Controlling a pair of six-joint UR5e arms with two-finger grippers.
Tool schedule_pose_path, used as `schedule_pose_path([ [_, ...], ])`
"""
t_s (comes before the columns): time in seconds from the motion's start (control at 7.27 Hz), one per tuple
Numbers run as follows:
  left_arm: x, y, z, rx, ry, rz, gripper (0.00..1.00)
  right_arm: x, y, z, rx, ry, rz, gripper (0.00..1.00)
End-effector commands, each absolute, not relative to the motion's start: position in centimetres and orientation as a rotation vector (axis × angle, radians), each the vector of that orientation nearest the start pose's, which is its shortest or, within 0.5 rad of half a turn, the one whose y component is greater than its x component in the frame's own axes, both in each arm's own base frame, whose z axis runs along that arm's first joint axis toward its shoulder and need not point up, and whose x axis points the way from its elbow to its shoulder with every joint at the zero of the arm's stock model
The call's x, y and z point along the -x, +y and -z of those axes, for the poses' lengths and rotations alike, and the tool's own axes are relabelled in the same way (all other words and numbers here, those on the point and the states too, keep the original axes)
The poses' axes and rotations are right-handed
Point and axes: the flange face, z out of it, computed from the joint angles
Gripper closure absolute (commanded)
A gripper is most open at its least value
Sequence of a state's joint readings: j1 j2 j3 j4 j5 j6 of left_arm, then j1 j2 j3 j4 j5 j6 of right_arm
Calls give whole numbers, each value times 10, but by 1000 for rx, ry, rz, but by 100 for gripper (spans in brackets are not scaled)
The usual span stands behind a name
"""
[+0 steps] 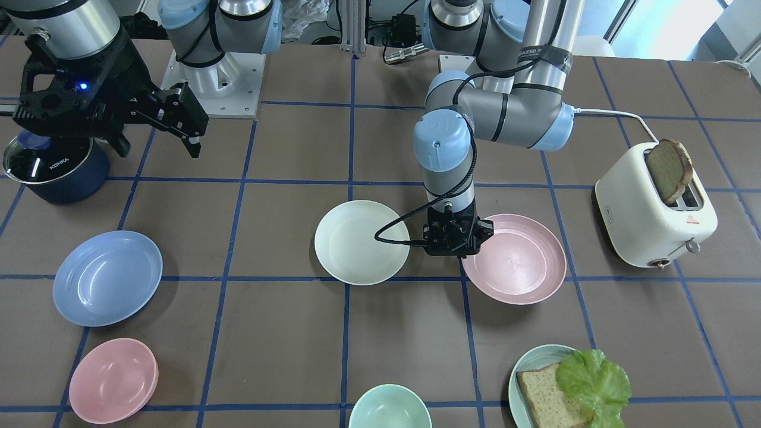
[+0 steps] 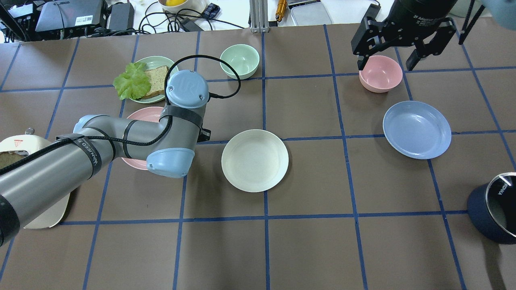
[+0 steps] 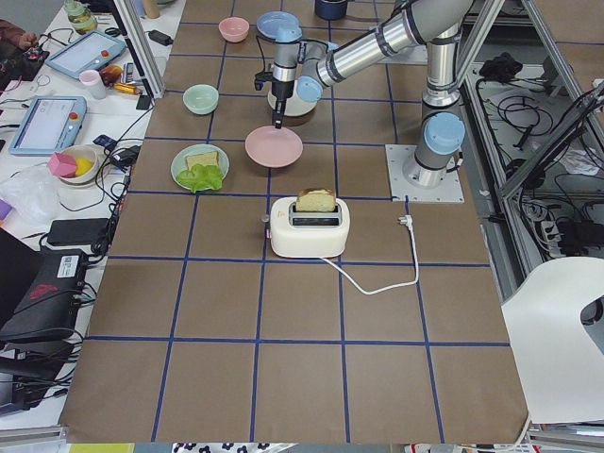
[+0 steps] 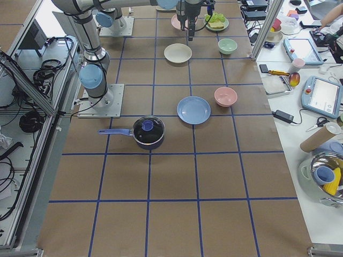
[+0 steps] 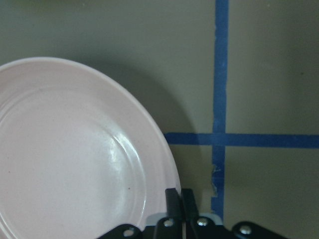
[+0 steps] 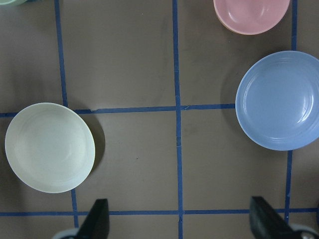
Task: Stack three plates with pink and blue
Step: 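Lift the pink plate and carry it over the cream-white plate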
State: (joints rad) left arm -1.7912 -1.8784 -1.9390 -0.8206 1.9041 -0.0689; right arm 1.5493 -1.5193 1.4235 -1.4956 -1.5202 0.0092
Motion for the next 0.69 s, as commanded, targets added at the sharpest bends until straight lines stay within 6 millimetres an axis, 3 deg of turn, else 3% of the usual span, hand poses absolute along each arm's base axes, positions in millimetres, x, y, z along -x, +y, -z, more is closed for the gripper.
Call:
schedule_pose_path([
  [0.0, 260, -512, -262, -285, 2800, 171, 98, -127, -517, -527, -47, 3091, 34, 0],
  [0.28, 299, -527, -278, -283, 2802, 164, 98, -127, -517, -527, -47, 3091, 34, 0],
  [0.55, 334, -535, -280, -207, 2811, 147, 98, -127, -517, -527, -47, 3089, 34, 0],
])
